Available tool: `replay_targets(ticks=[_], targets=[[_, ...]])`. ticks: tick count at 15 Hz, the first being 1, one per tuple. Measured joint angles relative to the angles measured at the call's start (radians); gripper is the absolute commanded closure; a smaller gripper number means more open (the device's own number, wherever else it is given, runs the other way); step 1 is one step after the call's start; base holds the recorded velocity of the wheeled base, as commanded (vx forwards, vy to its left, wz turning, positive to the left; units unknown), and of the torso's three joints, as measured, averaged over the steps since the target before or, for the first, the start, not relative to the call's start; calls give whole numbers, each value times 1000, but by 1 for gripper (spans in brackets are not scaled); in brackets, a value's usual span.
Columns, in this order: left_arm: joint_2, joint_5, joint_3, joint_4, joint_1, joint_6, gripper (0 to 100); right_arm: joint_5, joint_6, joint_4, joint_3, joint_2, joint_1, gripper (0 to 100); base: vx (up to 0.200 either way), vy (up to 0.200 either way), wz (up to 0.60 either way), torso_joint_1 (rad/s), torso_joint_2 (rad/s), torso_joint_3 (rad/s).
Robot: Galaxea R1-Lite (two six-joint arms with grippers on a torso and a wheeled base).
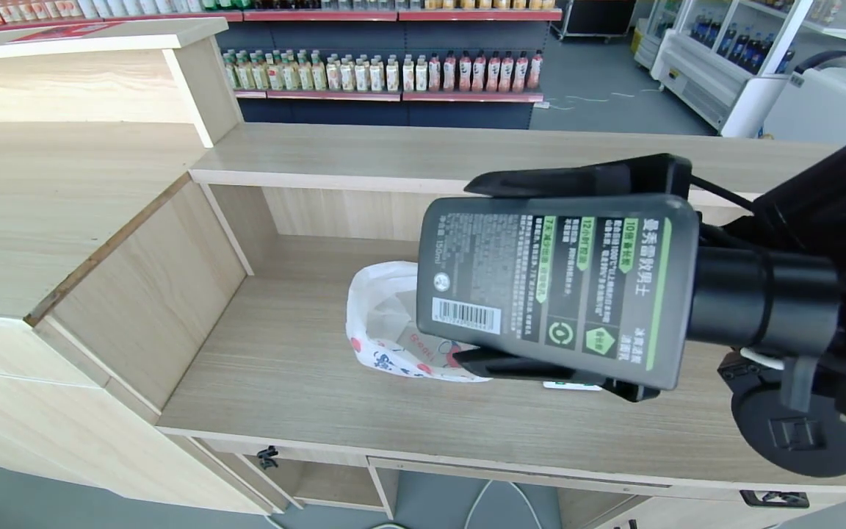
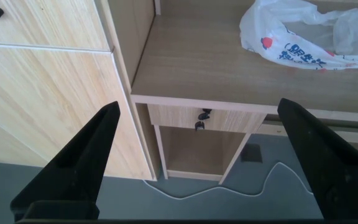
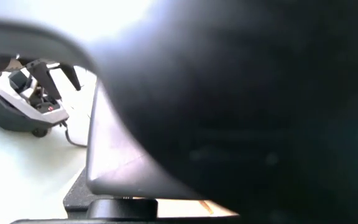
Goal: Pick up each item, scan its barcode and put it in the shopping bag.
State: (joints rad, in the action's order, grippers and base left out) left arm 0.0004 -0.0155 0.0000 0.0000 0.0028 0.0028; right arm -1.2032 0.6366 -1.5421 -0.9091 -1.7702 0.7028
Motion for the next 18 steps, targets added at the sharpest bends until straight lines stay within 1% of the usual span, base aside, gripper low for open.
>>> replay_targets(ticks=[3, 6, 13, 15, 16, 17, 18], targets=[[0, 0, 0, 0, 0, 0, 0, 1, 1, 1, 27, 0, 38, 100, 0, 0, 0, 0, 0, 0], [0, 0, 0, 0, 0, 0, 0, 1, 3, 1, 56, 22, 44, 100, 0, 0, 0, 0, 0, 0], [0, 0, 0, 0, 0, 0, 0, 1, 1, 10, 117, 90, -12, 100, 0, 0, 0, 0, 0, 0], [0, 0, 0, 0, 0, 0, 0, 12, 1, 79, 131, 110, -55, 100, 0, 0, 0, 0, 0, 0], [0, 0, 0, 0, 0, 0, 0, 54, 1, 146, 142, 123, -95, 100, 0, 0, 0, 0, 0, 0], [0, 0, 0, 0, 0, 0, 0, 139, 0, 236, 157, 137, -128, 100, 0, 0, 0, 0, 0, 0], [0, 0, 0, 0, 0, 0, 0, 248, -4, 376, 177, 157, -174, 100, 0, 0, 0, 0, 0, 0]])
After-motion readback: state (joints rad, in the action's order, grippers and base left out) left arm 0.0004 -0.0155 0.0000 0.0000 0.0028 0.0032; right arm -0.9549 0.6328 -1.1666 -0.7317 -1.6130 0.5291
